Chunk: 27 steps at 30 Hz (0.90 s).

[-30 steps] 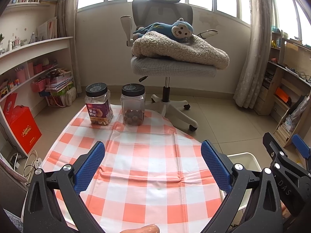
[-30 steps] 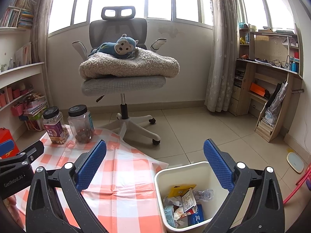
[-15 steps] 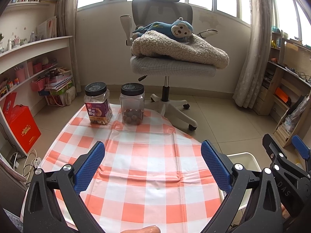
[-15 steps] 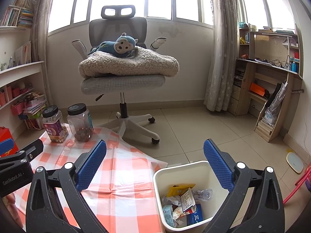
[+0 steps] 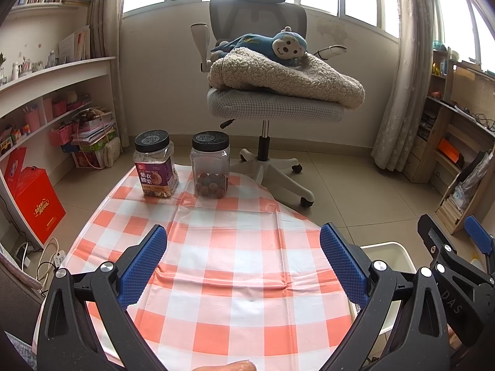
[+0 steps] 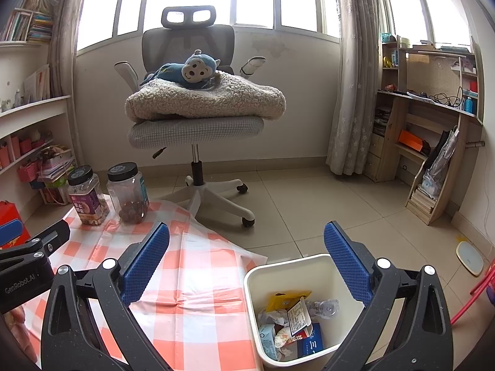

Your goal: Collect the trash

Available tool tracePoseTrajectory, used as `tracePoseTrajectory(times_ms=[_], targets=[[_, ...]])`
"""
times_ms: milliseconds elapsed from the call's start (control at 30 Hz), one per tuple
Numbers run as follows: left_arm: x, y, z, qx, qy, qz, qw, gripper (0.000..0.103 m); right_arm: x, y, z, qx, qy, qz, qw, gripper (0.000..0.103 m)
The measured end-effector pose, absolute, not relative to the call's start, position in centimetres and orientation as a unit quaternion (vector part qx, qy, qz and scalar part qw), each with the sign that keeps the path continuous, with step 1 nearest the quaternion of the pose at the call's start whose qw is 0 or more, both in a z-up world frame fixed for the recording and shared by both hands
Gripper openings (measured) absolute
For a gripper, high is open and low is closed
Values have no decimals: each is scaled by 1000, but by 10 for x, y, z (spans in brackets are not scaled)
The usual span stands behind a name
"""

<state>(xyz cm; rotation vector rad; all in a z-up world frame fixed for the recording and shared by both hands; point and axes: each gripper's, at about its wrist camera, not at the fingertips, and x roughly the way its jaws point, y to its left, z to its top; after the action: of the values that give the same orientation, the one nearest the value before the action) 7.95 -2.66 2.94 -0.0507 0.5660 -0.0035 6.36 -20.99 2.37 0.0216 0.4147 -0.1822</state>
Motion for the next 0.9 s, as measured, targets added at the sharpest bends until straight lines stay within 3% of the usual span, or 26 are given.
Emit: tracePoseTrajectory(times_ms=[900], targets=[[81,-30,22,-32,276,-10,961,95,70,-220,18,32,229,-79,970,96]])
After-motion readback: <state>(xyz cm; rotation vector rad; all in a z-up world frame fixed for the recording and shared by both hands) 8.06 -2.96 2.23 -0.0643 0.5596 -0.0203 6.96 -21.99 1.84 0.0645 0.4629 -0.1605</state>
